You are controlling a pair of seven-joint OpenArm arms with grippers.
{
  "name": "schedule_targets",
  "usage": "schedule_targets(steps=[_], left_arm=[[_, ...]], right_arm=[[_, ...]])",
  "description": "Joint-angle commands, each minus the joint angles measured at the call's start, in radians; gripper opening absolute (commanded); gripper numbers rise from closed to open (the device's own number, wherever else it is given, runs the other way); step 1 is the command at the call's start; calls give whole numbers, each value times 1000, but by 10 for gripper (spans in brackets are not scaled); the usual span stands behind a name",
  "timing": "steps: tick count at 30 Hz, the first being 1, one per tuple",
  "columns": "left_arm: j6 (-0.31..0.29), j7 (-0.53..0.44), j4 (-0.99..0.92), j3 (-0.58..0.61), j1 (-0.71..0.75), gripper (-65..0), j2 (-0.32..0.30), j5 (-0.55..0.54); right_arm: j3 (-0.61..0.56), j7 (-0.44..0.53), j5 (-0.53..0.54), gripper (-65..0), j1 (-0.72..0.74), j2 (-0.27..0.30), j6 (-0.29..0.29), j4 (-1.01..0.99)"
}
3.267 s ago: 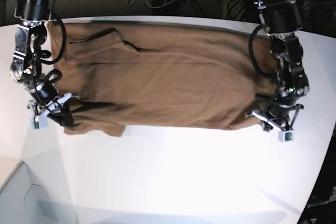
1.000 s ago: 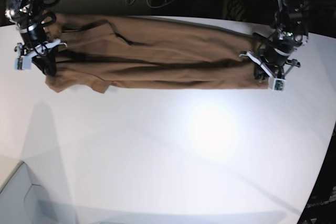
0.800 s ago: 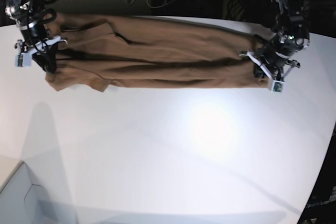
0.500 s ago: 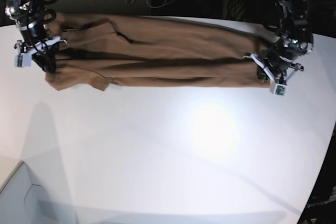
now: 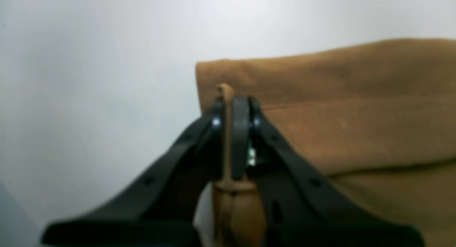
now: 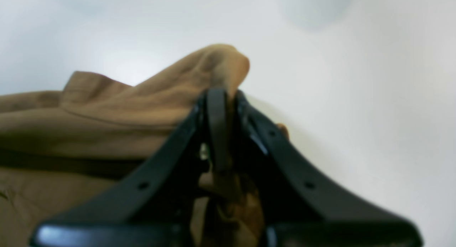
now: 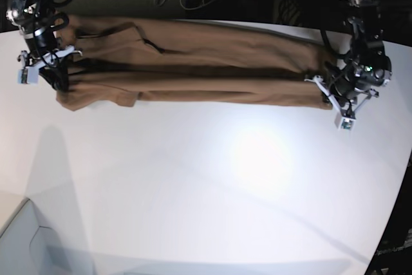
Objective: Layout the t-shirt on the table in an organized manner, then fold the t-shirt properly
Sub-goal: 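Lay the folded hem down and adjust the grip with both grippers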
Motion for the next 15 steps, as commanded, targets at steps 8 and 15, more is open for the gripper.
schedule_targets(steps=[8,15], left_arm=[[-166,105,78,-2,-29,-649,-33,10],[-173,97,-5,2,-21,-649,-35,12]], right_arm=[[7,110,17,-650,-9,-12,3,14],[2,188,17,-650,-47,-32,3,16]])
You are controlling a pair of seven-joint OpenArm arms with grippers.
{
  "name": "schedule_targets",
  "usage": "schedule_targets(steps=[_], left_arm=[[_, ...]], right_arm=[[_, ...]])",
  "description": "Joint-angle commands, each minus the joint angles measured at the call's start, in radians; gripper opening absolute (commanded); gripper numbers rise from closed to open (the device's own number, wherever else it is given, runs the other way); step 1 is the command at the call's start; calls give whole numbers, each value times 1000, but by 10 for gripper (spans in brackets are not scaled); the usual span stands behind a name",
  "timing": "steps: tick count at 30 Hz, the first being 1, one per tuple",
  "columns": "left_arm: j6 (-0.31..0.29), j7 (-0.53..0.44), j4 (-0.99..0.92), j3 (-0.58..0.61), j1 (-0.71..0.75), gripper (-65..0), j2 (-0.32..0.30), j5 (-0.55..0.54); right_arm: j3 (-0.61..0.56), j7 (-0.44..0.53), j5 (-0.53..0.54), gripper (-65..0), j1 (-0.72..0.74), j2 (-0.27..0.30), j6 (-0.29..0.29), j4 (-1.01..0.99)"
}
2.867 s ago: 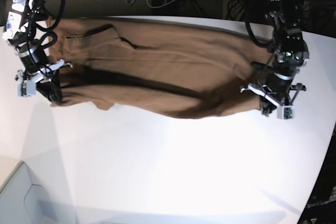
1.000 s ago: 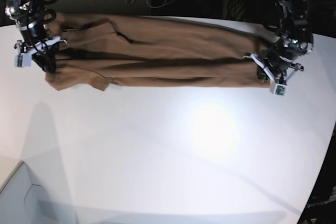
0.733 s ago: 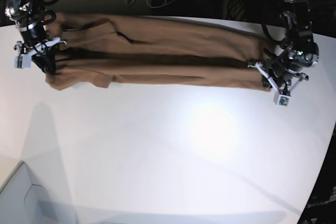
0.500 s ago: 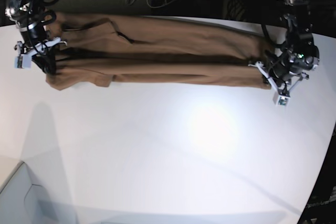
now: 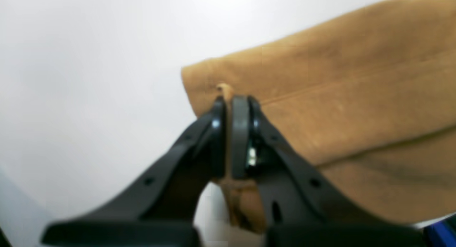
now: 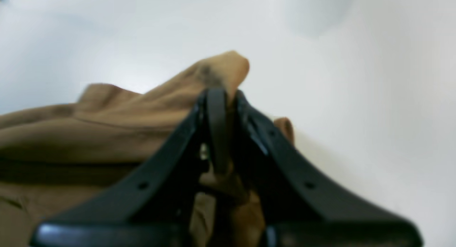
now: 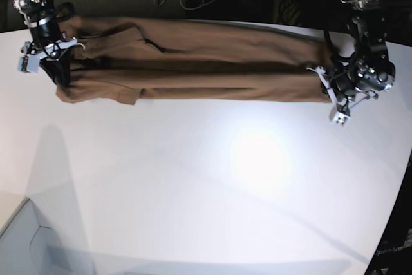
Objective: Layout the t-shirt on the table in an organized manner, then fold the t-shirt properly
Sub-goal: 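Lay the folded hem down and adjust the grip with both grippers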
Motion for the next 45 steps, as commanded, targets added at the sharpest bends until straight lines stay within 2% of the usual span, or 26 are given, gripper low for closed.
schedule_targets(steps=[1,4,7,17,29,36,38,43,45], left_arm=[[-4,0,0,1,-9,-649,-13,4],[-6,0,-31,1,-13,-649,-13,4],[-6,0,-40,1,-15,-649,-13,4],[-6,0,-40,2,-15,-649,-29,4],[-7,6,-32,-4,-7,-649,-52,-2],[-9,11,-32,2,-7,-644,-65,-4],[-9,11,-32,2,-7,-597,-65,-4],[-9,9,-29,-6,-7,-363,-65,-4],[-9,9,-22,-7,-7,-349,-65,-5]], right_arm=[[5,49,18,-650,-6,13,3,21],[5,68,21,-650,-26,11,14,35],[13,69,21,-650,-27,5,93,32],[-12,69,14,-650,-84,-1,93,3],[-17,69,14,-650,-56,4,93,-168],[-17,68,12,-650,-30,4,93,-197],[-17,66,12,-650,-18,4,93,-197],[-17,62,12,-650,-4,4,93,-198],[-17,62,12,-650,-4,4,93,-198]])
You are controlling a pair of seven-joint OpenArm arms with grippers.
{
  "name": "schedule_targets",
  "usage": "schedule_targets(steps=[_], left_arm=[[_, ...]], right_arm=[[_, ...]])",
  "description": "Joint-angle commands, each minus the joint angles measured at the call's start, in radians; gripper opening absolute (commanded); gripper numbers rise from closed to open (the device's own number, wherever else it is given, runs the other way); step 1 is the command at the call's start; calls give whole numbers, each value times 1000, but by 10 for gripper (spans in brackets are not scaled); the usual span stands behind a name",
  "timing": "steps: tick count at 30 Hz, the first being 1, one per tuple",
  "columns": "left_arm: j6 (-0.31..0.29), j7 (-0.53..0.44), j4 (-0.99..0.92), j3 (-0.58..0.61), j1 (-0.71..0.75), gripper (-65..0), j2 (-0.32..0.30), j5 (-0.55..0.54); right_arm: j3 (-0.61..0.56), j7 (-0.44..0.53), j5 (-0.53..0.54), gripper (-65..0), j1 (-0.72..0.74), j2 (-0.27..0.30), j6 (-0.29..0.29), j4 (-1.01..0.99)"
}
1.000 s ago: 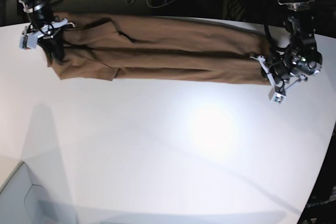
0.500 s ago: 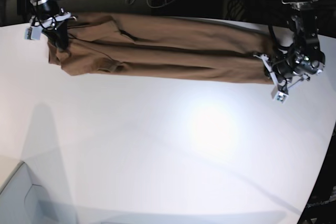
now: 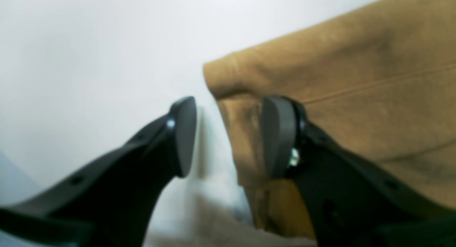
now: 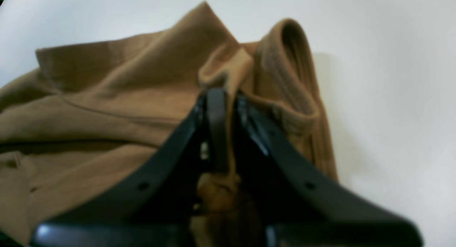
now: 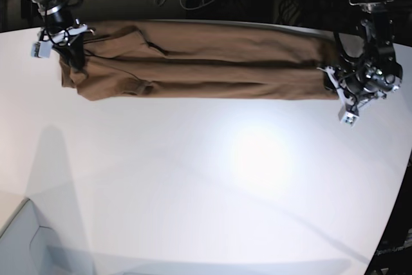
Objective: Layout the t-shirt on the table in an organized manner, then fold the t-shirt properly
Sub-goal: 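Lay the folded hem down and adjust the grip with both grippers, then regrasp the strip end with the left gripper, holding the other end with right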
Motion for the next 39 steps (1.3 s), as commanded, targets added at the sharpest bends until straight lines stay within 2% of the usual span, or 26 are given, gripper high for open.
schedule_targets(steps=[1,7,12,17,21,28,39], left_arm=[[-2,15,25,-2,-4,-349,-7,2],[-2,20,168,-6,36,-348,24,2],[-2,20,266,-121,76,-344,100,2],[-2,13,268,-240,96,-343,162,2],[-2,12,234,-256,98,-341,196,2],[-2,9,213,-274,98,-277,225,2],[-2,9,148,-296,87,-275,226,2]], right_arm=[[4,7,1,-650,-6,12,3,9],[4,7,1,-650,-6,12,3,9],[4,7,1,-650,-6,9,3,9],[4,7,1,-650,-6,9,3,9],[2,7,1,-650,-6,9,3,9],[2,7,1,-650,-6,9,3,9],[2,5,1,-650,-6,9,3,9]])
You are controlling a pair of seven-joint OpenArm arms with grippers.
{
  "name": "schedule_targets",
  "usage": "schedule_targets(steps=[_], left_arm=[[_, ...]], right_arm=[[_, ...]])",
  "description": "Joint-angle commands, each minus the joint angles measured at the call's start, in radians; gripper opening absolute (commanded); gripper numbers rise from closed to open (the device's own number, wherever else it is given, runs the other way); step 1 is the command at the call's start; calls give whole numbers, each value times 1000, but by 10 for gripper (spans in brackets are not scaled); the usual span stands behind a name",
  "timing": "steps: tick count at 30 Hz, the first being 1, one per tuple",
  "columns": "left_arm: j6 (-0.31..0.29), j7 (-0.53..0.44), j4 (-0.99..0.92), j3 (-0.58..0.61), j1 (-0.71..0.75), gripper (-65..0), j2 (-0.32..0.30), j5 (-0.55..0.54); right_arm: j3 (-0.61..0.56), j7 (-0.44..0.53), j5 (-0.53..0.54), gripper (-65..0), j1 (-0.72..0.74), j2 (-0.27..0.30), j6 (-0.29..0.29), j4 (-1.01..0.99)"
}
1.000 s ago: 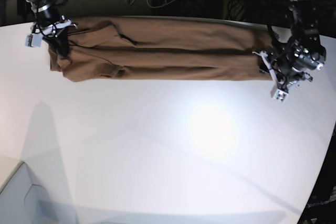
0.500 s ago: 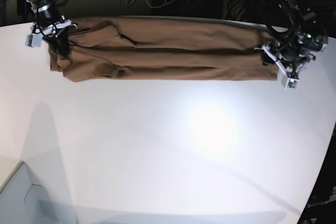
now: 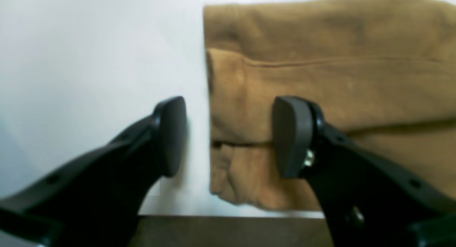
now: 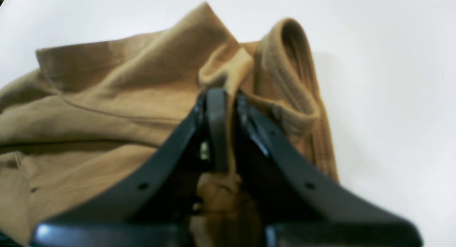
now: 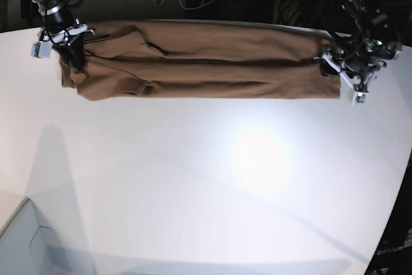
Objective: Layout the t-shirt on the table in an organized manner, then fold the t-shirt properly
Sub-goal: 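Regrasp the strip end with the left gripper, holding the other end with right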
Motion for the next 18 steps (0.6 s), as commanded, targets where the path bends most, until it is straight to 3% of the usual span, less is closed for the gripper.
schedule_targets(steps=[1,11,13,17,18], left_arm=[[2,-11,-3,-2,-12,-275,-9,-8],[2,-12,-115,4,-31,-298,-11,-8],[2,-12,-142,4,-33,-376,-11,-8],[2,-12,-204,3,-70,-641,-14,-8],[2,-12,-214,3,-74,-650,-16,-8]], right_arm=[[2,5,1,-650,-6,9,3,9],[2,5,1,-650,-6,9,3,9],[2,5,1,-650,-6,9,3,9],[2,5,1,-650,-6,9,3,9],[2,5,1,-650,-6,9,3,9]])
